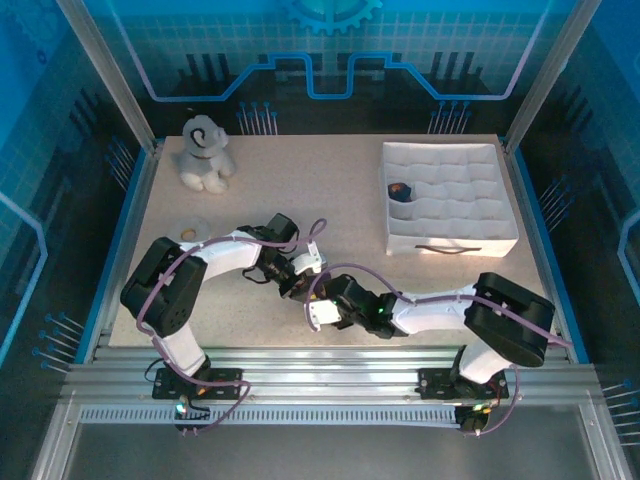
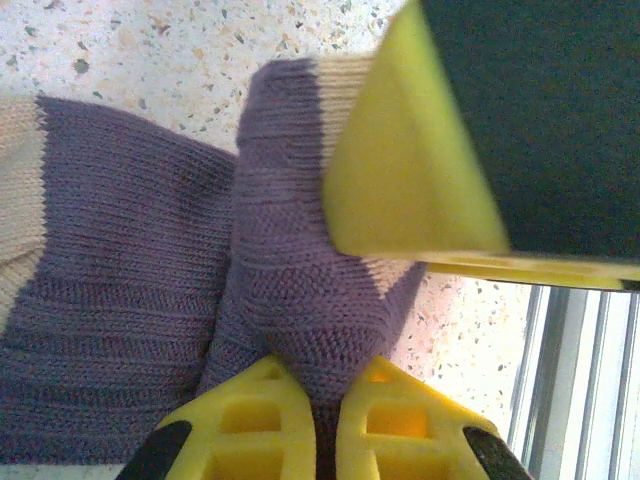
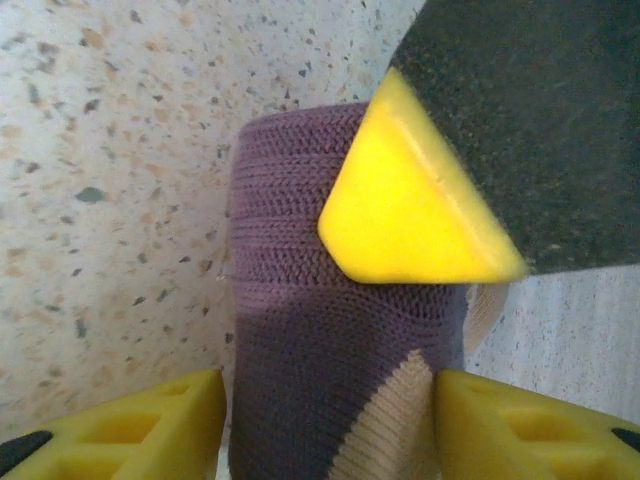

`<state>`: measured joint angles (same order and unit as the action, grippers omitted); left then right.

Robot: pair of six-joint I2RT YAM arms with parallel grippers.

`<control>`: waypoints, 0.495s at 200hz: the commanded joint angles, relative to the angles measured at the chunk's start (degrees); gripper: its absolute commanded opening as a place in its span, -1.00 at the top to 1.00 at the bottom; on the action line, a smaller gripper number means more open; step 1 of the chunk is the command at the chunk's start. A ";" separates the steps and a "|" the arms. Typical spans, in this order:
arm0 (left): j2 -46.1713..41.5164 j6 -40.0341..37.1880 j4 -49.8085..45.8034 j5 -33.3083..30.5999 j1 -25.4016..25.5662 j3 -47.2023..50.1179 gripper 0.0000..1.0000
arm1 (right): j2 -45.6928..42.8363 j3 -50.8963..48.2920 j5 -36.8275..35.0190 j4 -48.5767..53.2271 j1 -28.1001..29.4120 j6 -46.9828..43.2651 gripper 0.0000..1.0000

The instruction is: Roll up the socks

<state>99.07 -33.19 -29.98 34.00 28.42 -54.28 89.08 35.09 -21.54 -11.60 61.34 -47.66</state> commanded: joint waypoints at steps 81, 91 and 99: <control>-4.85 2.07 -0.35 -5.62 -0.39 5.79 0.49 | -0.43 0.94 2.61 8.39 -1.91 4.16 1.00; -5.64 2.96 -0.64 -6.33 -0.48 5.44 0.43 | -1.36 2.14 6.40 13.12 -3.09 5.60 1.00; -6.26 3.49 -1.02 -6.45 -0.65 5.09 0.32 | -2.04 3.36 9.04 16.91 -4.15 6.91 1.00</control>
<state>94.72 -31.35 -26.79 31.75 28.14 -50.43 89.06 36.56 -19.29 -9.50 60.49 -45.21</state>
